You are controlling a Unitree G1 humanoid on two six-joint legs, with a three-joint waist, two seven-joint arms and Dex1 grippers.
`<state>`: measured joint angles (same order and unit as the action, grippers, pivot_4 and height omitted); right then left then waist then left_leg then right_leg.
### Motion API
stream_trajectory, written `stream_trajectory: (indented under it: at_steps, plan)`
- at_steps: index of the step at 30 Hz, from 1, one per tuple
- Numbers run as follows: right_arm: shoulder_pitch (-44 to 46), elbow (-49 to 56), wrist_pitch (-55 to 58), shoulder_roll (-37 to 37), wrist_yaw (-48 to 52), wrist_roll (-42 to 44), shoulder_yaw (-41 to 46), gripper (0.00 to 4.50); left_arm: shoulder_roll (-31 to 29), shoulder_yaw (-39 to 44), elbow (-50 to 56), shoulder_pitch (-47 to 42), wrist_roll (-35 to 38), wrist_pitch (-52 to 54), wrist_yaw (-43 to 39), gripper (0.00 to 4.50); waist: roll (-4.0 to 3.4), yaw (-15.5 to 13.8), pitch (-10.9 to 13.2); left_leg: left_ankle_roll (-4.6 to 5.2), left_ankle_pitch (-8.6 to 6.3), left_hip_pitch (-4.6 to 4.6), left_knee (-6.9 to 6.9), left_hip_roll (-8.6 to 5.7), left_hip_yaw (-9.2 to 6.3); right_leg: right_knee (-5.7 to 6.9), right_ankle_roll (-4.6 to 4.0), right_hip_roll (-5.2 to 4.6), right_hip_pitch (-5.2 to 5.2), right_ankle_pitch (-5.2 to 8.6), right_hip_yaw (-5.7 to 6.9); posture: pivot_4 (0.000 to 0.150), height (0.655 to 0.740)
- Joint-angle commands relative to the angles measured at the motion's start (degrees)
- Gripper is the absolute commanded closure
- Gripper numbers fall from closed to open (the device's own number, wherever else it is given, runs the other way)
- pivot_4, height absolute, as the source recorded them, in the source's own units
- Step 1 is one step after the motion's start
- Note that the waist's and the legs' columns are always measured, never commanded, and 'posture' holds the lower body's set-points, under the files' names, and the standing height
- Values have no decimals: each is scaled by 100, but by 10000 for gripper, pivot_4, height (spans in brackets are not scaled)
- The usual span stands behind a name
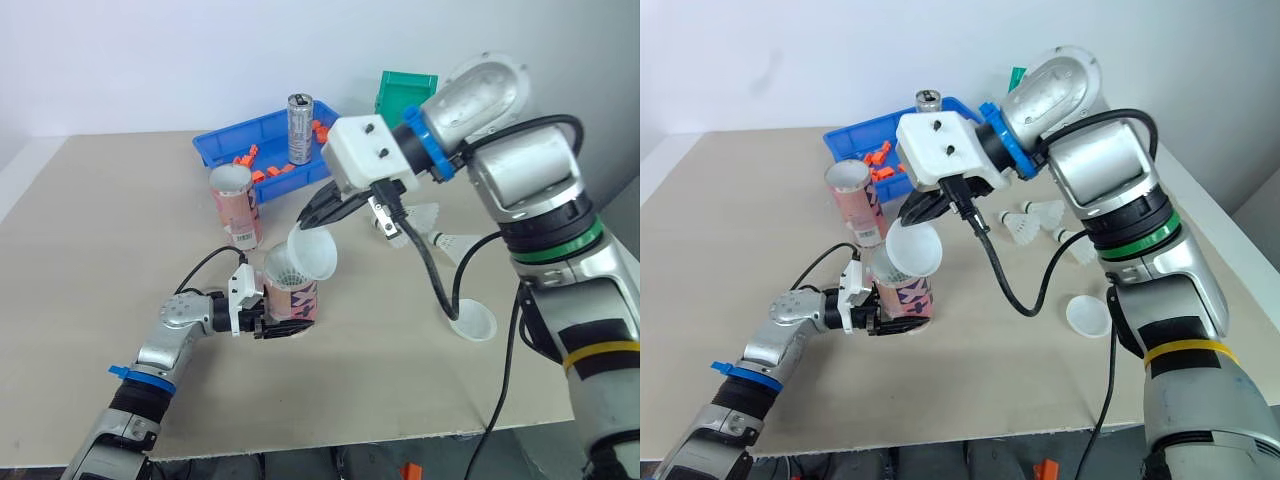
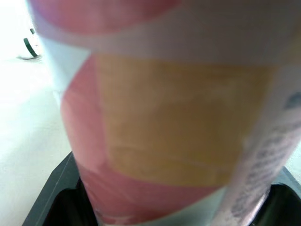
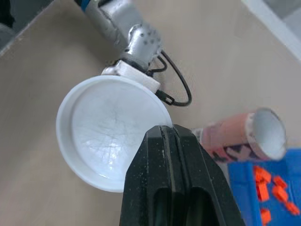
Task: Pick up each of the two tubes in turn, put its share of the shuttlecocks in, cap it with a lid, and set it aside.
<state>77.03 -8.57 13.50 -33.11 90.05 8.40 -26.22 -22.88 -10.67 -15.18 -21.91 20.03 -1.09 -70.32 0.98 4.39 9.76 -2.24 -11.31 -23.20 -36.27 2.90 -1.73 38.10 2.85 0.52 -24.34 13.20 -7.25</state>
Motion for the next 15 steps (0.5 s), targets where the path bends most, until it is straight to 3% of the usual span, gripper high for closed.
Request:
stream_trajectory:
  at_steps: [1, 10, 15]
  plan:
    - [312, -482, -720, 177, 167, -351, -93, 44421, -104, -416, -372, 157, -447, 354, -110, 12376, 0, -2, 0, -1, -1, 0, 0, 0, -1, 0, 1, 0, 0, 1, 0, 1500, 7400]
    - [454, -1129, -1316, 421, 245, -462, -174, 44421, -163, -468, -269, 244, -544, 336, -48, 12376, 0, -9, 0, 3, -3, 1, 1, 0, -8, 1, 1, 2, 4, 7, 2, 1500, 7400]
    - [462, -866, -1287, 179, 245, 334, -315, 44421, -215, -415, -154, 352, -546, 373, 39, 12376, 0, -6, 0, 3, -4, 0, 1, 0, -8, 1, 0, 1, 4, 8, 1, 1500, 7400]
